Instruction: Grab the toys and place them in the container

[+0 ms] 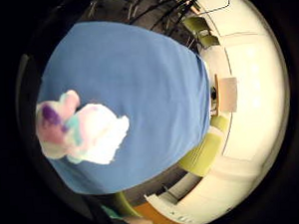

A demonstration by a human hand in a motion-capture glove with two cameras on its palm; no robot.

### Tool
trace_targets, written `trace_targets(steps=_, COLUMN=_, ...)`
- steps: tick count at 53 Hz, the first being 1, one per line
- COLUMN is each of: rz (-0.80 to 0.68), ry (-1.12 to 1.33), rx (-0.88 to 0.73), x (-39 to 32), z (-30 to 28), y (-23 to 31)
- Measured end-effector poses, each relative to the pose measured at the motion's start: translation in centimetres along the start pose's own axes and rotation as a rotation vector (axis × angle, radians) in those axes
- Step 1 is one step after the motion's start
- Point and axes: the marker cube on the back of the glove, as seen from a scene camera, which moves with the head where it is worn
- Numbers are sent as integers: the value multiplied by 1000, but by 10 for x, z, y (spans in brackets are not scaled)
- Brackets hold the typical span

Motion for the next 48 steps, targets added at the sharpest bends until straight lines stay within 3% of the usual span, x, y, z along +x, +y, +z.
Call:
trace_targets(steps=17, rz=27, ry=-61, rx=-173, x=20, z=71, y=17)
trace_targets(steps=48, rz=40, ry=-174, rx=-56, x=32, z=70, y=58)
